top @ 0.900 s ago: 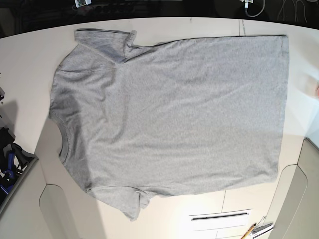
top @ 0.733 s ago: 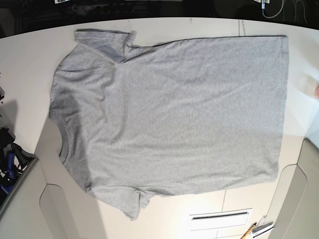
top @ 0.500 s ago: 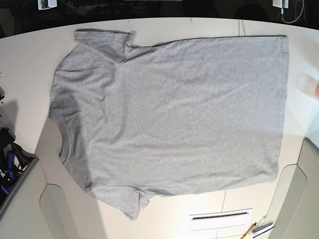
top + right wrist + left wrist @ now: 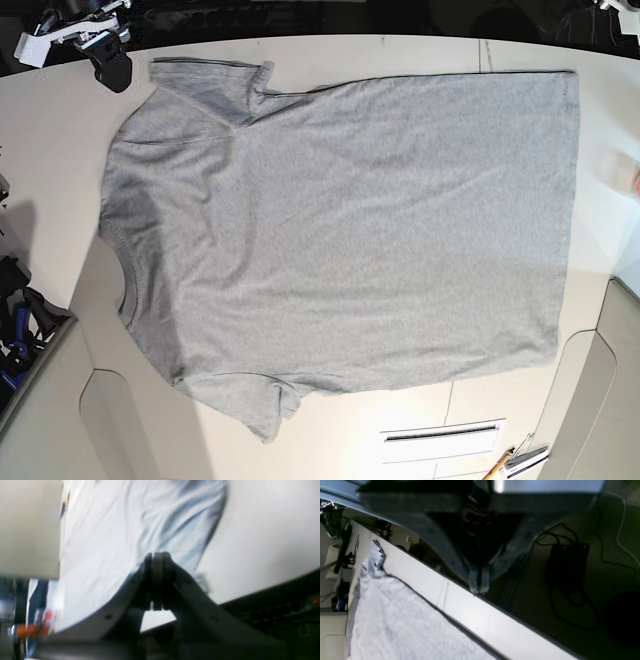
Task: Fold the T-shirt properly
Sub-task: 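Move both grippers to the shirt's shoulder corners at the collar side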
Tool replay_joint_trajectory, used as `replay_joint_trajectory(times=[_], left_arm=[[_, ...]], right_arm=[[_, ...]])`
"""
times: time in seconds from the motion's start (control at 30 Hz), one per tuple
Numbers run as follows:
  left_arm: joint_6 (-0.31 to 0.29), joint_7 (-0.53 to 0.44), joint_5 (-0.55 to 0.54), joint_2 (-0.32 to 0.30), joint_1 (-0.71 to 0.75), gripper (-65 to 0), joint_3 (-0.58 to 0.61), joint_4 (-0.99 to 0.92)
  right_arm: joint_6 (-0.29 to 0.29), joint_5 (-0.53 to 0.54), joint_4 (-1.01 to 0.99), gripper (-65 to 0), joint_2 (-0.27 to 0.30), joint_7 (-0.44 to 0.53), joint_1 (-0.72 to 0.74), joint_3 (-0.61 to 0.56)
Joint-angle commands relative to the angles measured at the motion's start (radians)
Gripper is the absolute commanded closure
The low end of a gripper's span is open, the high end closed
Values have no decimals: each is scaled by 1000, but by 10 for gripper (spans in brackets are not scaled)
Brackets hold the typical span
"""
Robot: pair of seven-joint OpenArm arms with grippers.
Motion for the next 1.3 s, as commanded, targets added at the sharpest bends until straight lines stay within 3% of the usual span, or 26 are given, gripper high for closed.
replay_joint_trajectory(times=[0.0, 0.17, 0.2, 0.3, 0.37, 0.5, 0.6, 0.67, 1.0, 1.17, 1.27], left_arm=[[-13, -6, -18, -6, 18, 0, -10, 10], [-13, 2, -16, -6, 19, 0, -10, 10], [-13, 2, -16, -6, 19, 0, -10, 10], [-13, 9, -16, -6, 19, 0, -10, 10], [-13, 16, -16, -6, 19, 0, -10, 10], [-13, 17, -16, -7, 19, -20, -10, 10], [-13, 30, -17, -9, 19, -161, -10, 10], [-13, 35, -17, -9, 19, -213, -10, 10], [-13, 36, -16, -9, 10, -217, -10, 10], [-13, 39, -16, -9, -1, -217, -10, 10], [-13, 39, -16, -9, -9, -217, -10, 10]], right_arm=[[12, 10, 2, 0, -14, 13, 11, 11], [8, -111, -60, 0, -53, -2, 90, 14], [8, -124, -66, -29, -52, -9, 101, 14], [7, -206, -68, -251, -53, -9, 122, 14], [7, -274, -68, -309, -53, -8, 138, 14], [-32, -357, -68, -312, -53, -9, 180, 14], [-101, -349, -69, -342, -53, -32, 215, 14], [-105, -349, -69, -376, -53, -66, 236, 16], [-104, -334, -130, -375, -52, -73, 313, 60], [-41, -254, -217, -375, -50, -109, 362, 66], [-37, -244, -267, -375, -51, -121, 398, 41]])
